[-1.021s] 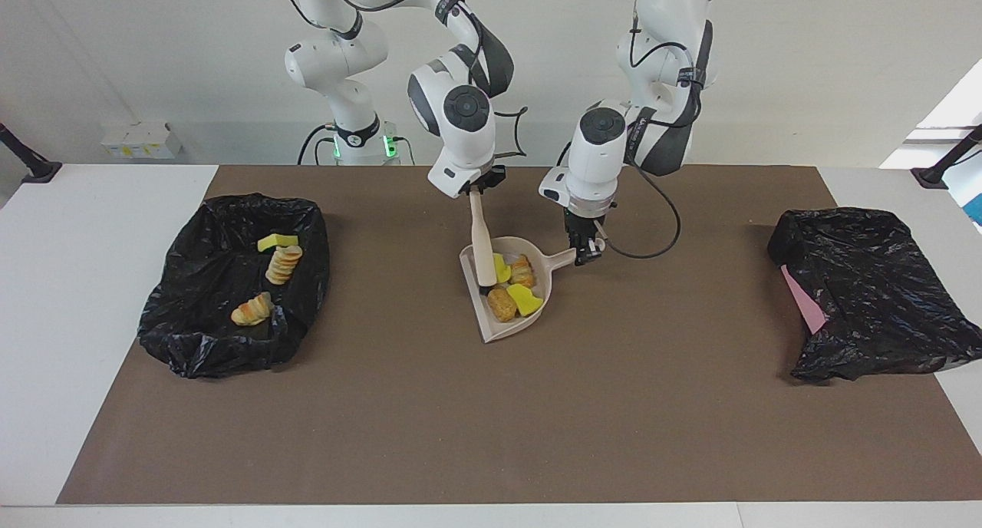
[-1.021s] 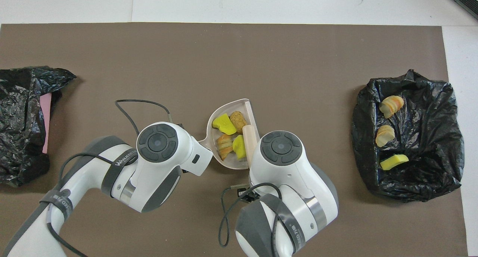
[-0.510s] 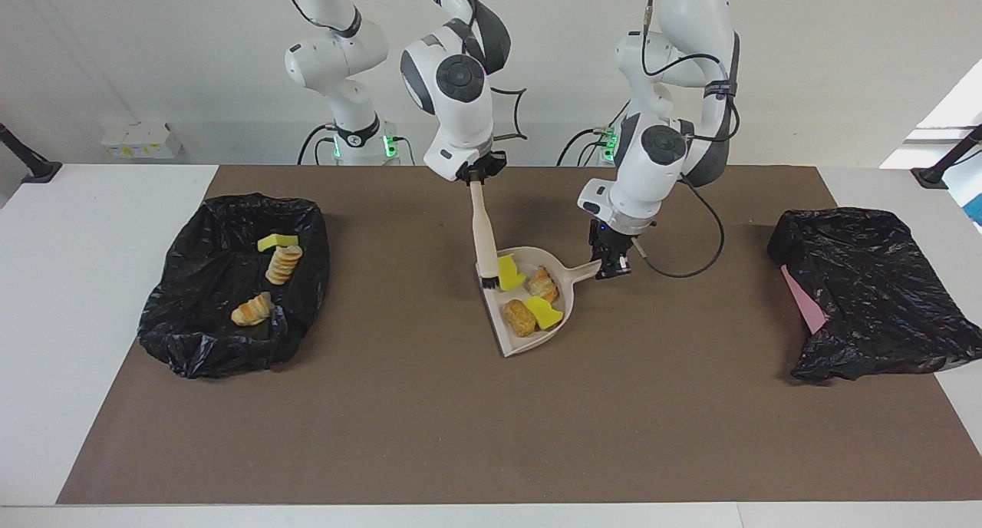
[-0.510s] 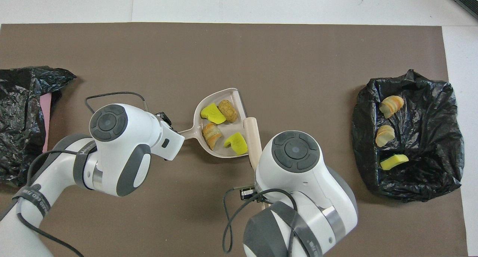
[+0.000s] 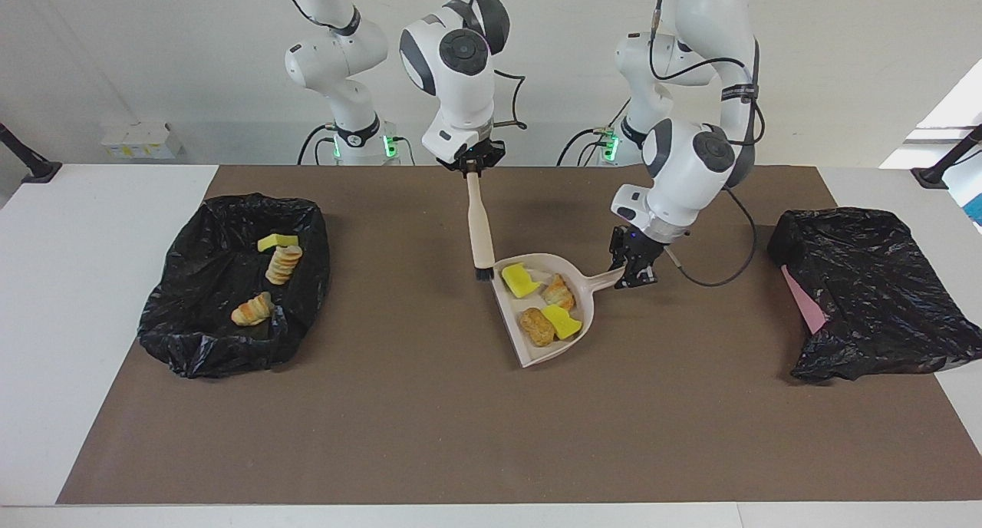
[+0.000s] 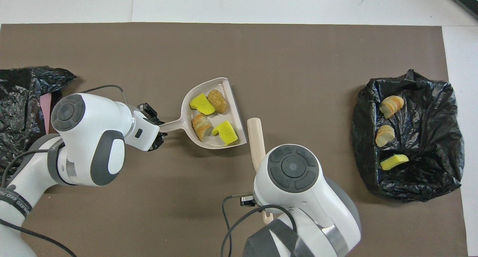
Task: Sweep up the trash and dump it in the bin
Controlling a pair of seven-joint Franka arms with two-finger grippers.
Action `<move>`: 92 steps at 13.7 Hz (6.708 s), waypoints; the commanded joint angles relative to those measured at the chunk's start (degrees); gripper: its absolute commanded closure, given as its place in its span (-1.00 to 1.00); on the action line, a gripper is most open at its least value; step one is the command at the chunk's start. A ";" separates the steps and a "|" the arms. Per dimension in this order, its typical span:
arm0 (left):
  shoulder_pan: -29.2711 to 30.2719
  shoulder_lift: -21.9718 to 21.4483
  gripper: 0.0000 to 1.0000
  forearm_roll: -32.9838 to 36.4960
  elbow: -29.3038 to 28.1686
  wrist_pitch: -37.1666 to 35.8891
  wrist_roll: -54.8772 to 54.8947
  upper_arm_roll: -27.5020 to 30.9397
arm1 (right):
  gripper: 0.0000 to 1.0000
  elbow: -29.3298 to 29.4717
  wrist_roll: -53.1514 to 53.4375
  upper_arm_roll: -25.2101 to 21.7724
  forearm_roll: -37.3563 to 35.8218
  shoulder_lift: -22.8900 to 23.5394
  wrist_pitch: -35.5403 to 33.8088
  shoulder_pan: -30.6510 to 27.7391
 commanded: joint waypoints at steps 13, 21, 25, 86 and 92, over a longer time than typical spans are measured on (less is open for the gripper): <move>19.40 -0.36 1.00 2.95 23.95 -29.95 19.20 0.18 | 1.00 -16.46 27.73 0.64 -1.11 -0.70 24.38 24.94; 35.74 2.35 1.00 11.72 30.09 -34.08 34.22 0.36 | 0.97 -21.47 28.02 0.73 -0.76 -0.33 30.30 26.09; 42.34 4.99 1.00 18.40 35.28 -34.26 41.18 0.62 | 0.34 -22.09 25.91 0.73 5.73 -0.33 30.57 26.00; -15.72 -0.46 1.00 11.39 19.30 -24.51 -91.70 -0.96 | -1.00 27.31 -11.97 -1.47 -9.37 -0.42 -15.31 -33.06; -21.89 6.41 1.00 11.31 12.18 -6.22 -97.94 -0.96 | -1.00 26.60 -14.87 -1.47 -9.64 -0.68 -15.66 -32.89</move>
